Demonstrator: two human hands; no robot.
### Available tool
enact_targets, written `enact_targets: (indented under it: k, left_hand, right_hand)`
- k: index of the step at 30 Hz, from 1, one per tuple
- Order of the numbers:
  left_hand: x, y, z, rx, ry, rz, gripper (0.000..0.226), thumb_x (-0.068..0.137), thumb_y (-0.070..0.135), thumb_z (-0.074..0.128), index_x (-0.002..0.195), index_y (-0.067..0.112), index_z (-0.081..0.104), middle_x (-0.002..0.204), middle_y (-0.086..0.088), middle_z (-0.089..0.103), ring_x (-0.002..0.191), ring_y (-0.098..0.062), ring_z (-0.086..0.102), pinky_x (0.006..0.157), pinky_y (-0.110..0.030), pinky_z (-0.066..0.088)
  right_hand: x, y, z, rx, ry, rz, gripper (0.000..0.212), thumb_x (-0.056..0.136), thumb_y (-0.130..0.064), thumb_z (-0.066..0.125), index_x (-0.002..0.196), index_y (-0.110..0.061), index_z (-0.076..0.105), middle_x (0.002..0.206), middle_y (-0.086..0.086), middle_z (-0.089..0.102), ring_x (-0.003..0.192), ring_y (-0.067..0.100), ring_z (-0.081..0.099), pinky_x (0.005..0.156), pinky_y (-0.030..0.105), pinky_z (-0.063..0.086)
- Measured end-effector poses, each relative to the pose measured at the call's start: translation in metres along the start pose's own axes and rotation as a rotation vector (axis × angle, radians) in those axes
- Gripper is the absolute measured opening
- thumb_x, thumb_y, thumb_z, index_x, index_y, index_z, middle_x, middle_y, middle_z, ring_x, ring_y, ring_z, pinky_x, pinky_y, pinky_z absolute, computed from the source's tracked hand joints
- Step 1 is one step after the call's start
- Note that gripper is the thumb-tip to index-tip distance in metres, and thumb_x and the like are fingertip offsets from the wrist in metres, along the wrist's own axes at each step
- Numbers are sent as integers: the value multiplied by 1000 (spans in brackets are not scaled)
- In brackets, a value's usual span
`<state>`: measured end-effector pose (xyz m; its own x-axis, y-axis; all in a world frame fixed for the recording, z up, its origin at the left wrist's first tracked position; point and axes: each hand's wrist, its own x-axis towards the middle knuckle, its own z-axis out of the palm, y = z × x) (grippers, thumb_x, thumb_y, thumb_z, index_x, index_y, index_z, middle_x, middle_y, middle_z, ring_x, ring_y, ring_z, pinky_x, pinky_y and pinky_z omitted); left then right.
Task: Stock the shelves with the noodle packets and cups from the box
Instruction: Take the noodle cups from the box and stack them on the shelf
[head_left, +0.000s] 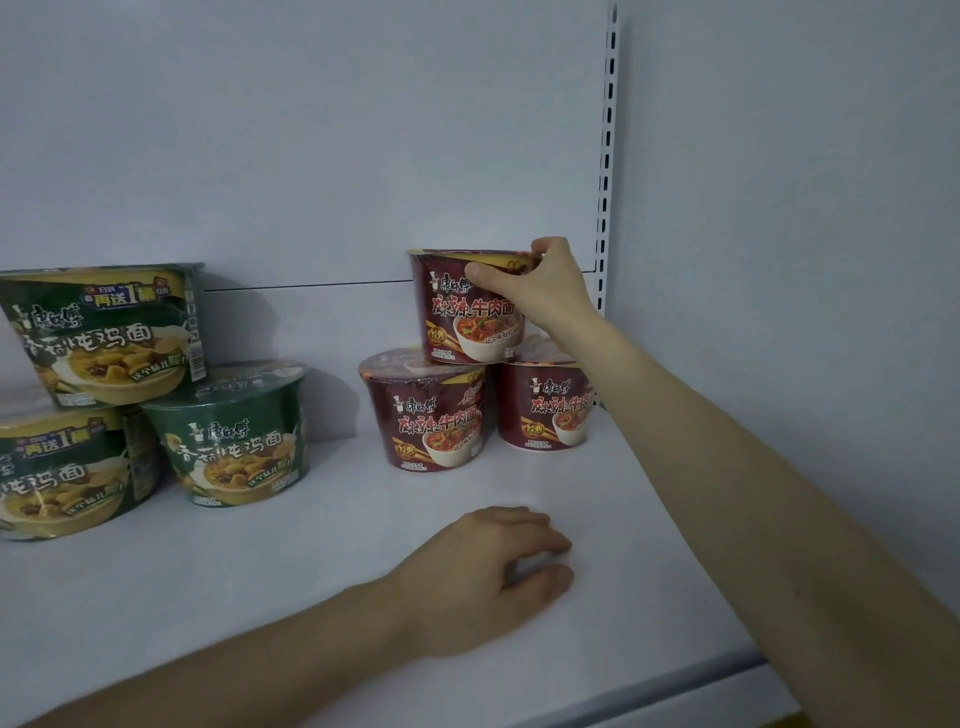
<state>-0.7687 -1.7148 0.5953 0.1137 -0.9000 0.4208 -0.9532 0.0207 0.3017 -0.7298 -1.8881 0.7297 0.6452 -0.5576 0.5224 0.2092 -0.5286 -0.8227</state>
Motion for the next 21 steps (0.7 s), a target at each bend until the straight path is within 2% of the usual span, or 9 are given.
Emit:
enact_targets:
  k: [4, 7, 10, 13, 16, 18, 20, 21]
  left_hand:
    - [1, 1, -1, 10, -9, 2, 55, 85, 45, 38, 118, 7, 63, 116, -15, 62, 110, -11, 41, 91, -4, 26]
    - [1, 1, -2, 23, -23, 4, 54, 86, 43, 38, 117, 7, 63, 115, -15, 63, 110, -12, 41, 91, -3, 25]
    - [0, 1, -3, 45, -42, -6, 56, 87, 45, 34, 113, 6, 63, 111, -15, 63, 106, -16, 48, 92, -17, 34]
    - [-2, 0, -4, 199, -35, -11, 62, 88, 50, 24, 99, 4, 64, 99, -13, 64, 96, -25, 56, 85, -35, 42]
    - [-4, 6, -10, 360, 6, 79, 58, 91, 46, 22, 86, 7, 64, 82, -8, 63, 78, -27, 58, 73, -37, 49]
    - [-5, 18, -17, 417, -11, 90, 70, 85, 52, 11, 97, 10, 66, 94, -7, 67, 88, -27, 60, 79, -37, 49]
    - [-12, 32, -27, 451, 17, 96, 79, 79, 55, 4, 106, 13, 65, 105, -5, 67, 96, -24, 60, 83, -37, 49]
    - [-18, 41, -33, 443, 37, 112, 76, 80, 53, 6, 104, 13, 66, 103, -5, 68, 93, -24, 62, 80, -37, 51]
  right_hand:
    - [0, -1, 0, -1, -31, 26, 99, 65, -41, 80, 139, -6, 24, 135, 8, 45, 123, 21, 48, 104, 36, 42]
    - [-3, 0, -4, 30, -40, 40, 104, 69, -43, 77, 144, -6, 15, 145, 10, 36, 132, 22, 39, 108, 34, 36]
    - [-10, 2, -12, -43, 105, -8, 81, 84, -44, 62, 143, -6, 21, 146, 11, 35, 133, 22, 37, 103, 30, 33]
    - [-20, 6, -23, -237, 224, -66, 48, 96, -32, 41, 134, -3, 40, 136, 10, 47, 123, 22, 46, 95, 27, 36]
    - [-33, 7, -30, -437, 154, -89, 29, 97, -27, 36, 103, -6, 56, 102, 9, 59, 93, 22, 53, 76, 27, 36]
    - [-44, 2, -31, -551, 59, -113, 24, 96, -25, 39, 84, -10, 54, 87, 5, 57, 82, 20, 51, 71, 27, 35]
    - [-57, -7, -26, -570, -6, -151, 25, 94, -23, 42, 83, -7, 58, 90, 7, 63, 83, 20, 55, 73, 28, 40]
    - [-66, -13, -23, -563, -25, -170, 27, 94, -23, 43, 89, -5, 62, 95, 7, 66, 87, 20, 58, 76, 29, 42]
